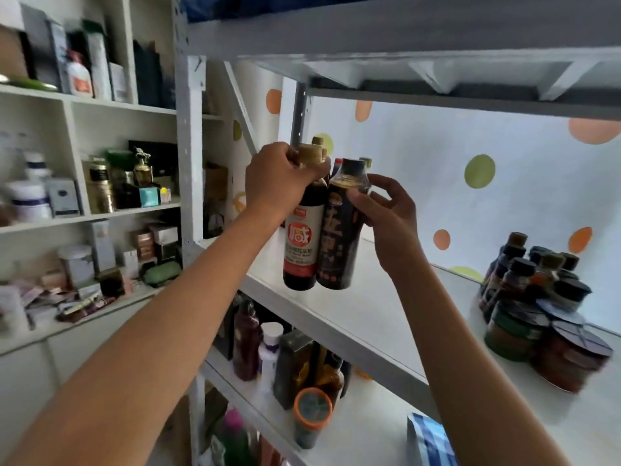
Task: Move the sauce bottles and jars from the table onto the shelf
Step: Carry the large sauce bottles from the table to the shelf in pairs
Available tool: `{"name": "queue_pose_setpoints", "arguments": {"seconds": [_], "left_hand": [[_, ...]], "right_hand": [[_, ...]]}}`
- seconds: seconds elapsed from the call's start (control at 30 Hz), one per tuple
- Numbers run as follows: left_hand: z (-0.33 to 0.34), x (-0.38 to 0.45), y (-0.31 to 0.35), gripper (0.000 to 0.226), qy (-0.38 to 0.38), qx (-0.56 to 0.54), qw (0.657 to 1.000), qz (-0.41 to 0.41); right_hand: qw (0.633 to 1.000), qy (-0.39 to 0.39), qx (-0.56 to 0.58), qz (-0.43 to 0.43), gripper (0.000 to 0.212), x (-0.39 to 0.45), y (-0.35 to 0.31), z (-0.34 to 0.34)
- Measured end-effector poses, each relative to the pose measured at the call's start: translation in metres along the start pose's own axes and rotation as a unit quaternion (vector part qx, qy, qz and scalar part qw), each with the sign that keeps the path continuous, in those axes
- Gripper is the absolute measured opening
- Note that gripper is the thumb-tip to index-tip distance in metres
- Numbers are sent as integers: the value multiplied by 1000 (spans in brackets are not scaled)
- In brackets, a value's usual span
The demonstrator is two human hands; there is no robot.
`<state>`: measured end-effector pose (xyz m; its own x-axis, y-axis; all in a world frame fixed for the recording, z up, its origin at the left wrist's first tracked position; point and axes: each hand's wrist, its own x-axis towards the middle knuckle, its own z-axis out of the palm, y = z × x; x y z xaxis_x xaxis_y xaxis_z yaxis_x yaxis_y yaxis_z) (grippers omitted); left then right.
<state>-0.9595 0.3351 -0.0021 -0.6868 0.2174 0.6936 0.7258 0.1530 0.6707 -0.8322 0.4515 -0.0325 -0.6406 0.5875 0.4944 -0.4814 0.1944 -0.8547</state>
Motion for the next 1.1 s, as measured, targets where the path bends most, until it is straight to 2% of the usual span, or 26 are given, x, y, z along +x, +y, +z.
{"name": "queue_pose_setpoints", "arguments": {"seconds": [0.17,0.33,0.5,0.57,0.63,0.73,0.83,0.97,1.1], "left_hand": [[35,5,-20,46,-12,24,1000,-15],[49,12,-34,49,-5,21,1000,-21],[53,-9,-53,51,-52,-7,999,-7],[54,-25,-61,59,-88,-16,996,-6],[56,-44,-70,78,-139,-67,987,-48],[61,-72,-92,73,-188,-118,967,-121],[63,-92,-106,75,-200,-101,963,-151],[66,-96,-109,76,-188,-98,965,-153],[70,-89,-112,73,-180,-86,970,-141]], "right_hand": [[999,22,35,14,46,20,32,-10],[999,21,40,10,33,30,48,-14],[999,8,11,29,35,30,62,-18],[999,9,-9,33,35,28,67,-19],[999,12,-22,29,34,26,68,-20],[999,13,-31,20,37,20,67,-22],[996,-9,-85,18,57,14,77,-25],[963,-15,-269,4,101,7,87,-24],[936,5,-352,-11,112,5,88,-22]]}}
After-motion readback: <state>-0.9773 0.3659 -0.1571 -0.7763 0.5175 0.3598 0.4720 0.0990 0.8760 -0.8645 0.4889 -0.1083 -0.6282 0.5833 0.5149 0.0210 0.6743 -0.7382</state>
